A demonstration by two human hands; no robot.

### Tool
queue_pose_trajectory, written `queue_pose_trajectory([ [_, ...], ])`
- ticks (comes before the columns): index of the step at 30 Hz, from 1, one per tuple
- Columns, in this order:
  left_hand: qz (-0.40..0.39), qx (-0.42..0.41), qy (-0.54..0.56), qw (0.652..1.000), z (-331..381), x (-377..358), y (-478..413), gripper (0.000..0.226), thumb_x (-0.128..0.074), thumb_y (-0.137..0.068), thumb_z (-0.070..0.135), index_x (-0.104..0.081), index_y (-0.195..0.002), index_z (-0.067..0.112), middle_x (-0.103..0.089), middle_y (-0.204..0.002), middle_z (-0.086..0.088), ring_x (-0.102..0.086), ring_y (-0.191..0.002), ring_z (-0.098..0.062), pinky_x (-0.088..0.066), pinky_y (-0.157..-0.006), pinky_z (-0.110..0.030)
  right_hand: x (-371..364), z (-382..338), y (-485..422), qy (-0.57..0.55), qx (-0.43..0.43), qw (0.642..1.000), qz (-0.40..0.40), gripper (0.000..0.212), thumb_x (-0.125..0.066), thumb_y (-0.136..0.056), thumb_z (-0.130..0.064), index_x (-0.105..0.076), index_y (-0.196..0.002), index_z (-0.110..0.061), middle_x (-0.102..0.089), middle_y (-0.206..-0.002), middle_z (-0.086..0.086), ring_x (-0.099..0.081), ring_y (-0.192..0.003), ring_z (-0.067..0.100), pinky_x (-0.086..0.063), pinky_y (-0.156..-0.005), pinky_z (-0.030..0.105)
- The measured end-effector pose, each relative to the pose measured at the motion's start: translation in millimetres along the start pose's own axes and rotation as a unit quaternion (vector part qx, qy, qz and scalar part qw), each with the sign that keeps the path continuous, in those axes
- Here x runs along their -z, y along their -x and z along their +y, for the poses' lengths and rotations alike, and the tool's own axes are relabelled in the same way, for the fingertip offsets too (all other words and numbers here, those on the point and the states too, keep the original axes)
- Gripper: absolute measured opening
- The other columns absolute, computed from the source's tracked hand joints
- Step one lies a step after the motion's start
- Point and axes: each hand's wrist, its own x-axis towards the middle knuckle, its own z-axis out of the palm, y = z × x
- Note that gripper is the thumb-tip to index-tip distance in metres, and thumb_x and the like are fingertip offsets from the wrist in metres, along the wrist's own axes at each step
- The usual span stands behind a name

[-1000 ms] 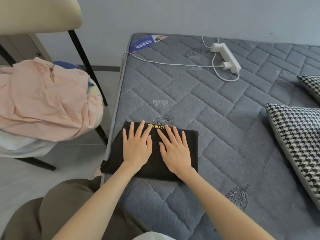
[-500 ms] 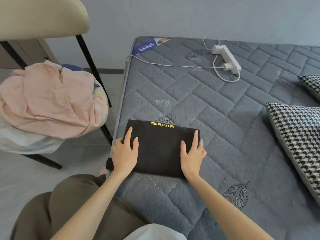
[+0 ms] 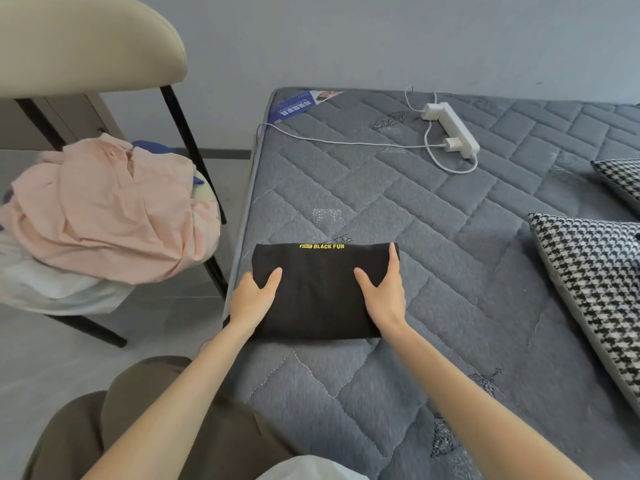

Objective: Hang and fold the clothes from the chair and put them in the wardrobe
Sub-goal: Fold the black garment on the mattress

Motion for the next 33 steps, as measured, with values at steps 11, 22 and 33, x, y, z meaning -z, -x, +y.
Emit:
queue_pose_trajectory([
  [11,-0.03,-0.086,0.096,0.991,81,-17,-92,0.061,-0.042,-0.094,0.055,-0.042,-0.142,0.017,-0.051,-0.14,-0.001,-0.048,-0.128,-0.024,-0.039,-0.107,-0.046,14,-56,-131,-0.034,0.05,0.998,-0.001,0.08,-0.062,-0.091,-0.039,-0.011,-0.152,-0.037,-0.038,-0.147,0.006,-0.041,-0.133,0.024,-0.034,-0.11,0.039],
  [22,0.153,0.024,0.005,0.988,54,-36,-84,0.048,-0.045,-0.098,0.035,-0.041,-0.142,0.016,-0.043,-0.144,-0.012,-0.033,-0.134,-0.035,-0.025,-0.108,-0.051,-11,-14,-150,0.283,0.157,0.945,0.048,0.059,-0.045,-0.1,-0.034,-0.02,-0.152,-0.027,-0.014,-0.16,0.006,-0.014,-0.145,0.032,-0.014,-0.118,0.05],
  [33,0.04,-0.024,0.174,0.984,72,-59,-94,0.05,-0.054,-0.095,0.033,-0.04,-0.14,0.016,-0.052,-0.136,-0.003,-0.05,-0.124,-0.023,-0.041,-0.106,-0.042,-29,-4,-158,0.384,0.16,0.907,-0.07,0.054,-0.021,-0.101,-0.052,-0.004,-0.151,-0.044,0.005,-0.162,0.0,0.012,-0.148,0.03,0.003,-0.118,0.053],
])
